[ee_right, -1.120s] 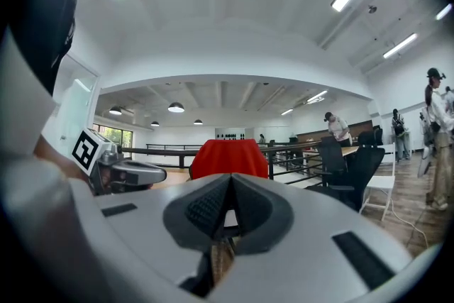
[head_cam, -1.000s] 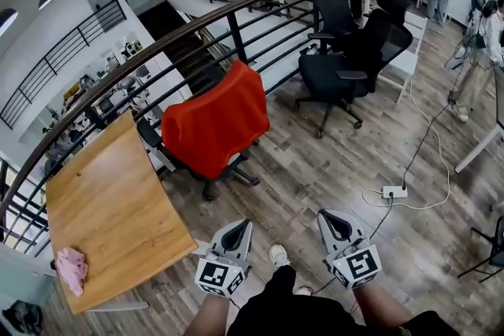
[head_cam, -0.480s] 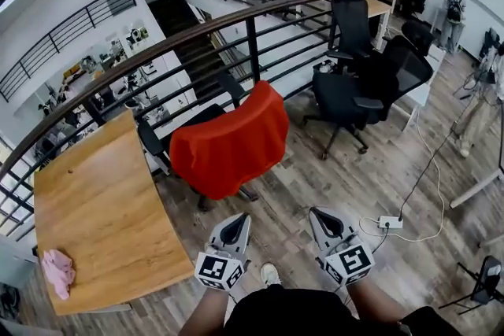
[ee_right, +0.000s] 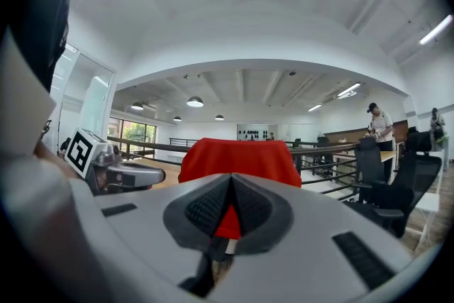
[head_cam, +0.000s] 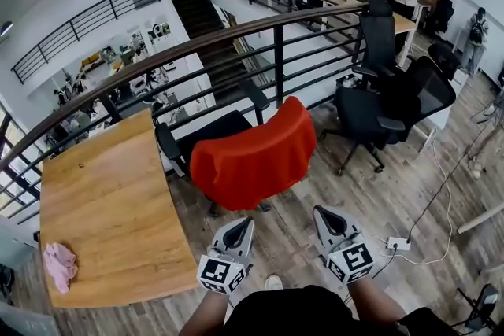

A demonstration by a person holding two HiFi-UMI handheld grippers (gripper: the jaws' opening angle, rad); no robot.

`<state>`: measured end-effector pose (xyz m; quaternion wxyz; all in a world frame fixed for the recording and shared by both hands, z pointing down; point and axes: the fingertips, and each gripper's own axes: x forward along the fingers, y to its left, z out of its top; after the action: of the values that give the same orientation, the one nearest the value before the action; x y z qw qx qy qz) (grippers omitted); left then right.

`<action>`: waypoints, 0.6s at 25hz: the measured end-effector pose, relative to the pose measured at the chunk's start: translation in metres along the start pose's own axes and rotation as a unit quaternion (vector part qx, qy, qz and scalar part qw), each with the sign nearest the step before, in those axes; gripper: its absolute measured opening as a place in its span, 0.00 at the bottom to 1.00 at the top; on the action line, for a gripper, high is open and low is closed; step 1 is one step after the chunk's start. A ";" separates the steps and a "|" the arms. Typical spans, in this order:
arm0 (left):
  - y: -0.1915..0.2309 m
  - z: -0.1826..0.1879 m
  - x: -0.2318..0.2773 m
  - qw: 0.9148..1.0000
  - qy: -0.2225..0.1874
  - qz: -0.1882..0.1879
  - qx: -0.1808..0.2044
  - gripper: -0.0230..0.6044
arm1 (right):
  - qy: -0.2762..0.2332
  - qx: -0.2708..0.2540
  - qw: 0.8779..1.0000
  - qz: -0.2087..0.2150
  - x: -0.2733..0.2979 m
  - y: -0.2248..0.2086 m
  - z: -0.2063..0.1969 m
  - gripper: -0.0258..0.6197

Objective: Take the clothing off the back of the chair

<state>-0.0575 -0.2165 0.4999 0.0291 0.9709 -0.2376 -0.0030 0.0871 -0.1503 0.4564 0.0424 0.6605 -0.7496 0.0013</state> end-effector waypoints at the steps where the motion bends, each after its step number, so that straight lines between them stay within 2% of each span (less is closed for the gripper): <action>1: 0.003 0.001 0.001 1.000 0.002 0.004 0.009 0.06 | -0.001 -0.002 1.000 0.003 0.005 -0.001 0.002 0.05; 10: 0.017 0.006 0.001 0.998 0.012 0.029 0.048 0.06 | -0.007 0.009 1.000 0.028 0.026 -0.014 0.004 0.05; 15: 0.032 0.016 0.000 0.994 0.020 0.064 0.085 0.06 | -0.016 0.018 0.999 0.048 0.044 -0.036 0.009 0.05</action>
<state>-0.0729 -0.2453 0.4858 -0.0484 0.9525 -0.2981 0.0390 0.1162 -0.1993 0.4482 0.0185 0.6243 -0.7809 0.0065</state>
